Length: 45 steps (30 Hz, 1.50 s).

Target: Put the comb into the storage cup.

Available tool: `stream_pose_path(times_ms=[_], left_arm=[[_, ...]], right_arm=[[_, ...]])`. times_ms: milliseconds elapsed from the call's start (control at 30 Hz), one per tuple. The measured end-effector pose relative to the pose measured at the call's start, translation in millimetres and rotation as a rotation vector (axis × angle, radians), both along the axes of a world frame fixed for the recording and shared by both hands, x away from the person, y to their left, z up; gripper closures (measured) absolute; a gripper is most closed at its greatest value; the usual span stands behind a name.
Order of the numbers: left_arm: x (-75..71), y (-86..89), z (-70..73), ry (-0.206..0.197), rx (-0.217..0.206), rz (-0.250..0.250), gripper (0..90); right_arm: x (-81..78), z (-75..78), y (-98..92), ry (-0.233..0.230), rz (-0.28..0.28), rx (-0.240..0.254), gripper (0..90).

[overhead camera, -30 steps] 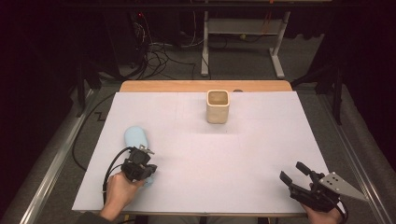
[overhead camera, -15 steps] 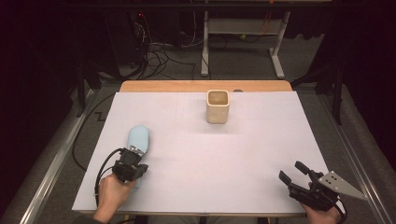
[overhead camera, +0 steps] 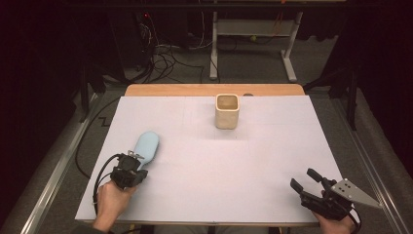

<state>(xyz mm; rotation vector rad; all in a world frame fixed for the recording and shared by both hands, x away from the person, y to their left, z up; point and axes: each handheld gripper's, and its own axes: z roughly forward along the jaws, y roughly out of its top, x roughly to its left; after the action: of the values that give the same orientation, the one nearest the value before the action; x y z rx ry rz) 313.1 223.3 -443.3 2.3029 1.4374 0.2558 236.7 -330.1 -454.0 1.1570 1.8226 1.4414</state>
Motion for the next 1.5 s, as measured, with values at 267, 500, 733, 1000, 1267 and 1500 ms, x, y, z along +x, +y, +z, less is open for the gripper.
stream_pose_path(times_ms=[267, 500, 733, 1000, 1267, 1500], left_arm=[[0.5, -0.9, 4.8, -0.011, -0.053, -0.014, 81.2], [-3.9, -5.0, 19.1, -0.061, -0.085, -0.037, 63.0], [-4.0, -0.5, 31.1, -0.118, -0.099, 0.0, 48.6], [-1.2, 12.6, 33.0, -0.12, -0.08, 0.059, 42.7], [4.2, 22.2, 22.4, -0.09, -0.074, 0.102, 40.3], [10.7, 19.8, 9.9, -0.044, -0.035, 0.114, 38.5]], right_arm=[[0.3, -0.2, 0.0, 0.003, 0.002, 0.001, 27.8], [0.4, -0.3, 0.2, 0.002, 0.001, 0.001, 27.8], [0.1, 0.0, -0.2, -0.004, 0.003, -0.002, 27.8], [0.2, 0.0, -0.2, -0.004, 0.002, -0.001, 27.8], [0.2, 0.0, -0.1, -0.003, 0.002, -0.004, 27.8], [0.6, -0.3, 0.1, -0.001, 0.002, -0.005, 27.8]])
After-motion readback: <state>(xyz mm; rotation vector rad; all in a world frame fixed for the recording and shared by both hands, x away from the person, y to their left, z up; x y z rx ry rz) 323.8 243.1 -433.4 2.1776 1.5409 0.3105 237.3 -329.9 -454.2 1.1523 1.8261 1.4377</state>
